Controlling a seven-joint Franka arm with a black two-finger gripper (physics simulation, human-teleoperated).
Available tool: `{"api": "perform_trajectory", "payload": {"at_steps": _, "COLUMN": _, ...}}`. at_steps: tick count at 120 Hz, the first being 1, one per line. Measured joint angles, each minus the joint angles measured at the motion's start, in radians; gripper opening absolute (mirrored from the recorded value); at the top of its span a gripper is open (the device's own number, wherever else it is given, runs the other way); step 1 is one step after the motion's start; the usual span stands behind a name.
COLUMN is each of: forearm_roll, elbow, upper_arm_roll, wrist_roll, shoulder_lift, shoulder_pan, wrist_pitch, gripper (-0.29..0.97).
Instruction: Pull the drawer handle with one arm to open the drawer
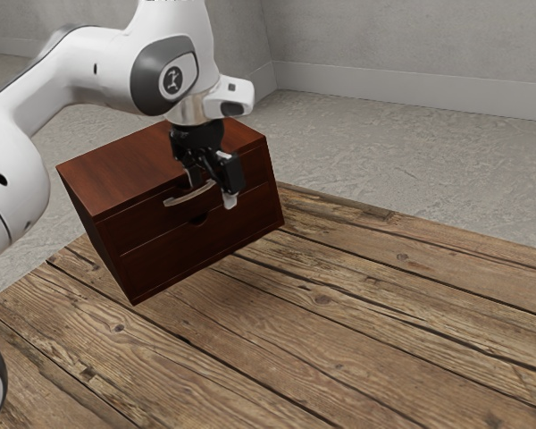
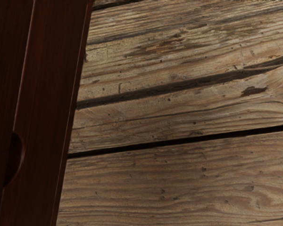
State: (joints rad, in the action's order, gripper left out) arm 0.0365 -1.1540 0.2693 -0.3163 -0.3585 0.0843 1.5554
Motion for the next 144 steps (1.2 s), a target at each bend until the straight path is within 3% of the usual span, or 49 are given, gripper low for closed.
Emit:
{"api": "perform_trajectory", "payload": {"at_steps": 51, "forearm_roll": 0.097, "elbow": -0.047, "upper_arm_roll": -0.014, "wrist_roll": -0.136, "shoulder_lift": -0.019, "shoulder_pan": 0.011, "wrist_pitch": 0.141, "gripper": 0.68}}
{"api": "perform_trajectory", "payload": {"at_steps": 144, "forearm_roll": 0.139, "elbow": -0.068, "upper_arm_roll": -0.013, "wrist_roll": -0.248, "shoulder_lift": -0.062, "shoulder_pan": -0.008, "wrist_pitch": 0.233, "gripper": 0.64}}
